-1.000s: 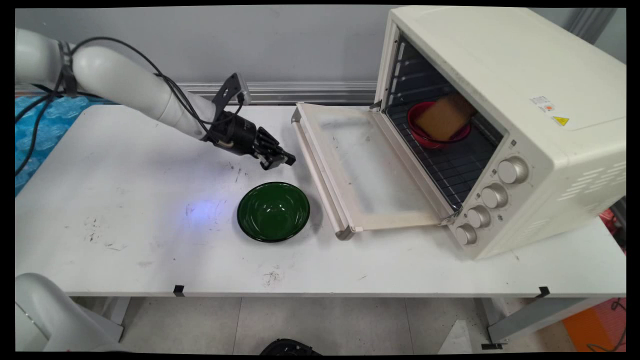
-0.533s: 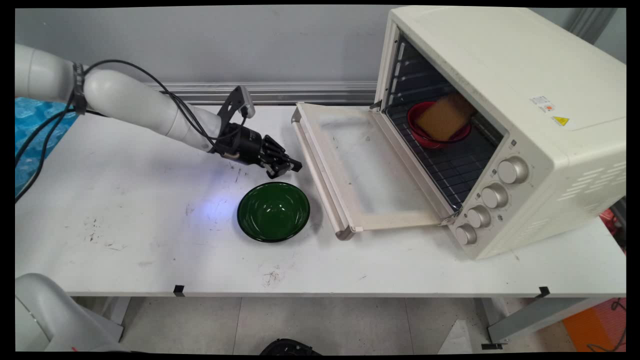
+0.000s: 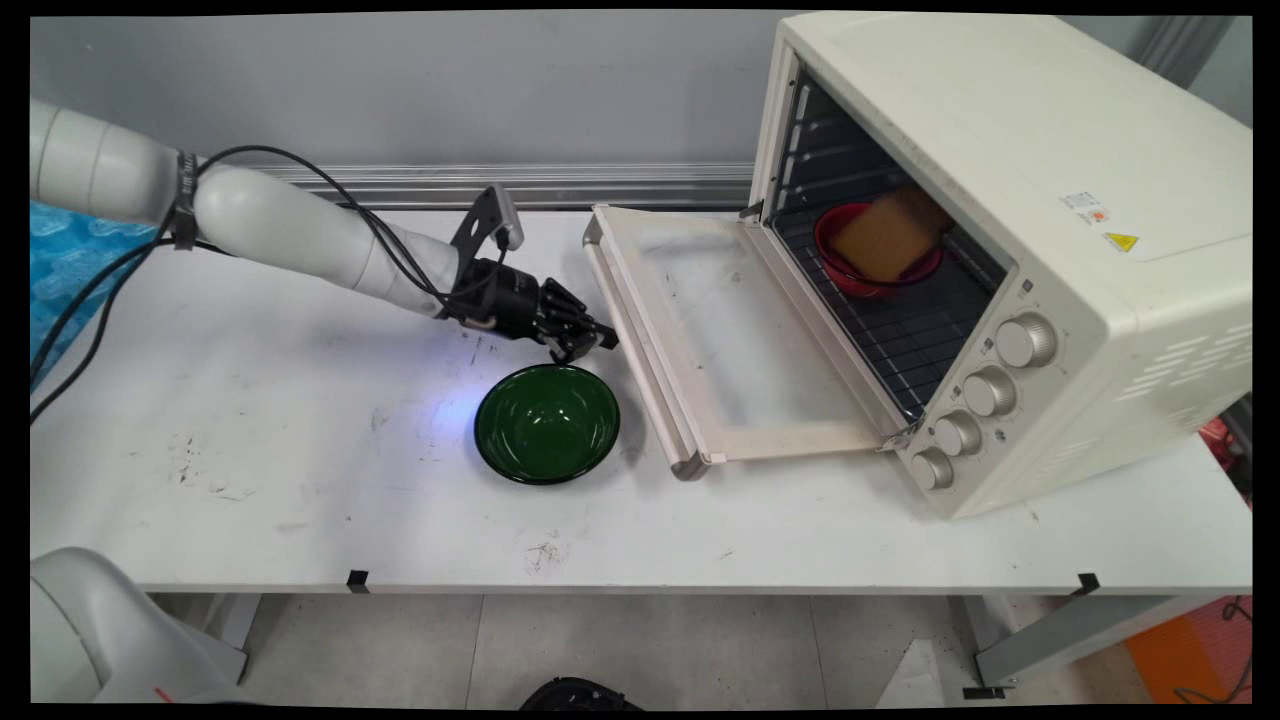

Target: Close the oven

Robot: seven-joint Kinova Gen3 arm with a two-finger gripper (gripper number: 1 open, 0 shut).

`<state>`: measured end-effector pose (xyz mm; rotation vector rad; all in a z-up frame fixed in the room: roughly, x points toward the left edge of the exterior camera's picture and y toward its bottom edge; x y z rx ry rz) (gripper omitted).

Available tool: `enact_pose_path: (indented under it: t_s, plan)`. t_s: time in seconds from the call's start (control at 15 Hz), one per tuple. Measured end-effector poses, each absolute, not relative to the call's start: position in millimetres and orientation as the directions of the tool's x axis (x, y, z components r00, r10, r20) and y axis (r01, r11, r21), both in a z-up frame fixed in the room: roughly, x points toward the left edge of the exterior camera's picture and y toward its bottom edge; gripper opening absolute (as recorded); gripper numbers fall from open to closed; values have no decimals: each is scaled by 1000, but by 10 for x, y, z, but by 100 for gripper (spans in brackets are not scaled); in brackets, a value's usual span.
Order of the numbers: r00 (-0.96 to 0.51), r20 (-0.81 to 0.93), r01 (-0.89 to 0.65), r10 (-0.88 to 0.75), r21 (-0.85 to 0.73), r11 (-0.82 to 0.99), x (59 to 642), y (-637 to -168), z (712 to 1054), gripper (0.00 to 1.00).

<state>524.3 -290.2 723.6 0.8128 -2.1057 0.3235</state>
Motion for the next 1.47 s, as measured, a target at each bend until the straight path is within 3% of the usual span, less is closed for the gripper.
enact_pose_path:
  t_s: [0.87, 1.47]
  plan:
    - [-415, 813, -644, -408, 53, 763, 5135, -2987, 7173, 0]
    - [-398, 835, -635, -380, 49, 771, 5104, -3028, 7429, 0]
